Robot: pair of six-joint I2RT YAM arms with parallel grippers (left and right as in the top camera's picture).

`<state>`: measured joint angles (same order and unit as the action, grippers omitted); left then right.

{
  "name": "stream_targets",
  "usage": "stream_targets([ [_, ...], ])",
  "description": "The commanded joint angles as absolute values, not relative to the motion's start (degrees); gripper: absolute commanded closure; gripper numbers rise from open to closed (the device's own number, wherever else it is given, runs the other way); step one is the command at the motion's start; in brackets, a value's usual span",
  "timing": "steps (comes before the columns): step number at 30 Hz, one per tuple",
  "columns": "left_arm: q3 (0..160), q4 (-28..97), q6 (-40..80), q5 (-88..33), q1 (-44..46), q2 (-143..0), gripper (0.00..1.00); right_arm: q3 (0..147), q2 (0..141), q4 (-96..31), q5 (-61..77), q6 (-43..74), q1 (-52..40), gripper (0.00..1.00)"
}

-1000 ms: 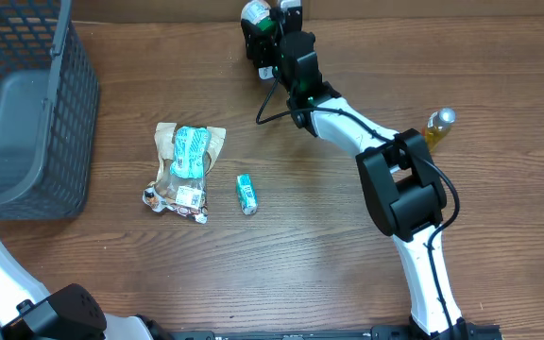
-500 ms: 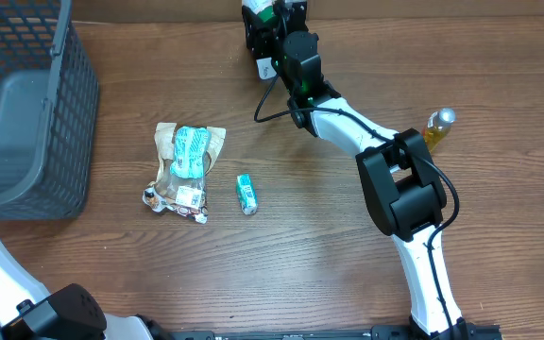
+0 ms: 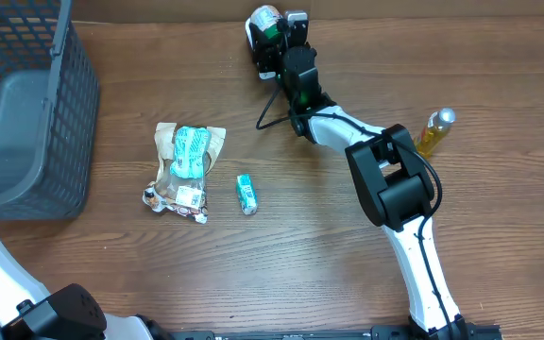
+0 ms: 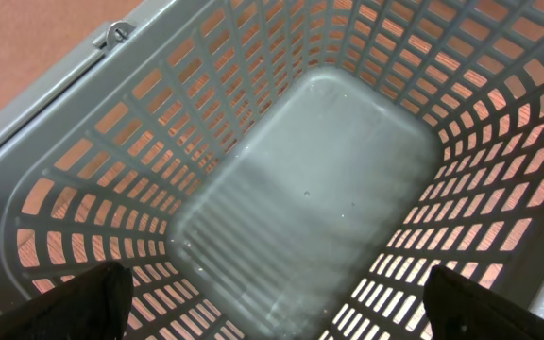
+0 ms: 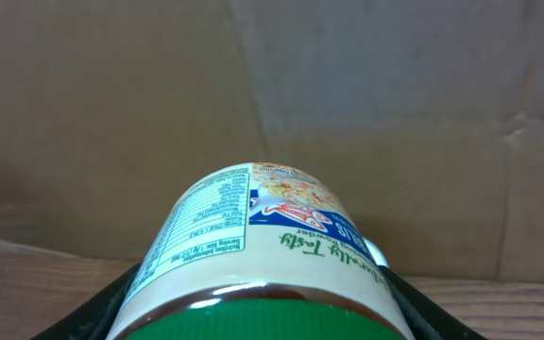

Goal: Scan the item barcode
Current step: 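Carry the green jar up to the white scanner and hold it there, then move the green jar right away from the scanner and lower it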

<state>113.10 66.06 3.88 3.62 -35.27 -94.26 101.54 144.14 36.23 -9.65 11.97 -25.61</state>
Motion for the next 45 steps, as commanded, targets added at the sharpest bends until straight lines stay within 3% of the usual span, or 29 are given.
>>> stream_targets([
  [1, 114.10, 66.02, 2.76, 3.14, -35.22, -94.61, 0.01, 102.06, 143.13, 37.36, -10.81, 11.92, -24.99, 0.93],
  [16, 114.10, 66.04, 2.76, 3.11, -35.22, -94.61, 0.01, 102.08, 144.44, 39.77, -10.28, 12.12, -24.99, 0.93],
  [20, 114.10, 66.02, 2.76, 3.14, -35.22, -94.61, 0.01, 102.08, 139.59, 34.81, -10.26, 12.12, -24.99, 0.93],
  [26, 114.10, 66.04, 2.76, 3.11, -35.22, -94.61, 0.00, 102.08, 126.37, 15.09, -10.28, 12.12, -24.93, 0.92],
  [34, 114.10, 66.02, 2.76, 3.11, -35.22, -94.61, 0.00, 102.08, 110.04, -25.04, -10.26, 14.28, -24.03, 0.90],
  [40, 114.10, 66.02, 2.76, 3.14, -35.22, -94.61, 0.00, 101.89, 108.92, -52.21, -10.28, 17.82, -23.03, 0.86],
  [45, 114.10, 66.02, 2.76, 3.11, -35.22, -94.61, 0.01, 100.99, 111.55, -64.79, -10.28, 18.06, -20.95, 0.84],
])
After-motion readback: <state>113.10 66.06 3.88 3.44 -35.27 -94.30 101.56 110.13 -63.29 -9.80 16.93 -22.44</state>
